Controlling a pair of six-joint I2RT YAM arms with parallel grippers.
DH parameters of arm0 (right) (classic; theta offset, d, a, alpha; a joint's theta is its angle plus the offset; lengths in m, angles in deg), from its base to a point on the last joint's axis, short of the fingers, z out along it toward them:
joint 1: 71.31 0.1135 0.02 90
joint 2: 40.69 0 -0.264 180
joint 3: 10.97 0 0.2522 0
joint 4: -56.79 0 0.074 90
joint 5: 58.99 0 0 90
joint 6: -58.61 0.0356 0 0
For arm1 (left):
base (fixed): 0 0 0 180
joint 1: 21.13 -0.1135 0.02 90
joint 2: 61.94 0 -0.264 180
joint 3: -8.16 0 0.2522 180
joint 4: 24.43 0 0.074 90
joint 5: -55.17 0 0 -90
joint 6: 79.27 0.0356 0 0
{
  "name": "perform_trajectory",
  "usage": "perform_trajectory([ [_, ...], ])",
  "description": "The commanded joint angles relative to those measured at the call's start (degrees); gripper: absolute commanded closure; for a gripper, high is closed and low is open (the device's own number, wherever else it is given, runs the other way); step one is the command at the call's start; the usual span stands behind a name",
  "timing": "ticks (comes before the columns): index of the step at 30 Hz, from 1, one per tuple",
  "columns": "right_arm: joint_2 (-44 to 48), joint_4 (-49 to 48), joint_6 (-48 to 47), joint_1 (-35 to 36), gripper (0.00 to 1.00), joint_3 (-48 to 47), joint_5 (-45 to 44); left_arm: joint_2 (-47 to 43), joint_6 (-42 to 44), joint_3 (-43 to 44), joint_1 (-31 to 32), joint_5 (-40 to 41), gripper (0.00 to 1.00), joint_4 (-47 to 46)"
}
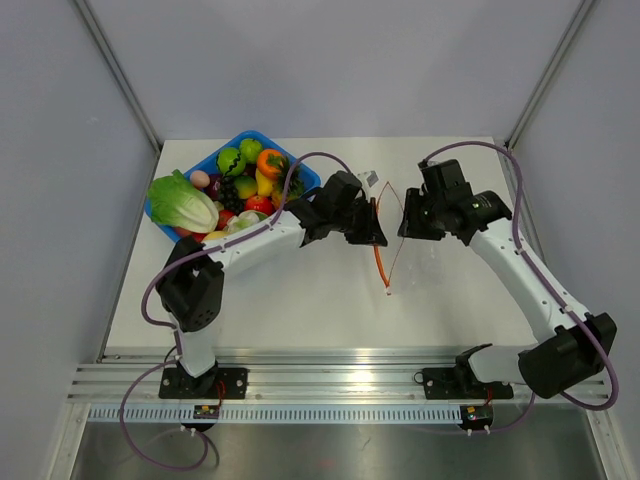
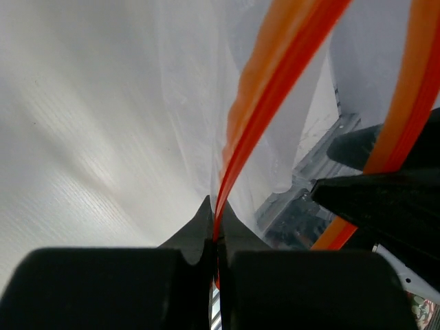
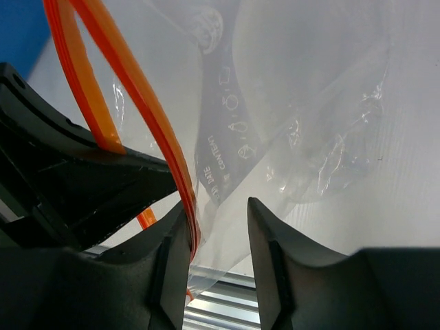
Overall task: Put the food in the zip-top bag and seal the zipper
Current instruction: Open the zipper of the food storage bag at the center of the board.
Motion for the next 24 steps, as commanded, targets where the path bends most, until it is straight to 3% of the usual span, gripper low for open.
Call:
perform_trajectory([
  [1, 1.52, 1.38, 0.85, 4.06, 0.55, -1.1, -6.14, -3.28, -0.67, 0.35, -0.09, -0.77, 1.0, -2.68],
  [6, 1.96, 0.86, 3.74, 7.59, 0.6, 1.54, -9.67, -3.45, -1.2, 0.18, -0.09, -1.03, 1.0, -3.03],
  [10, 1.96, 0.33, 4.63, 9.35, 1.0, 2.34, -13.79, -3.71, -1.2, 0.35, -0.09, -1.65, 1.0, -3.13],
  [15, 1.35, 5.5, 2.52, 9.44, 1.0, -4.24, -27.83, -3.28, 1.78, 1.4, -0.53, -1.3, 1.0, 0.47],
  [20, -1.11, 11.3, 0.41, 9.53, 1.0, -15.92, -31.29, 0.14, 8.2, 7.55, -1.76, -4.72, 1.0, 9.26],
  [24, -6.46, 18.67, 1.9, 13.03, 1.0, -19.81, -34.62, 4.36, 12.77, 15.36, -1.76, -6.13, 1.0, 16.29],
])
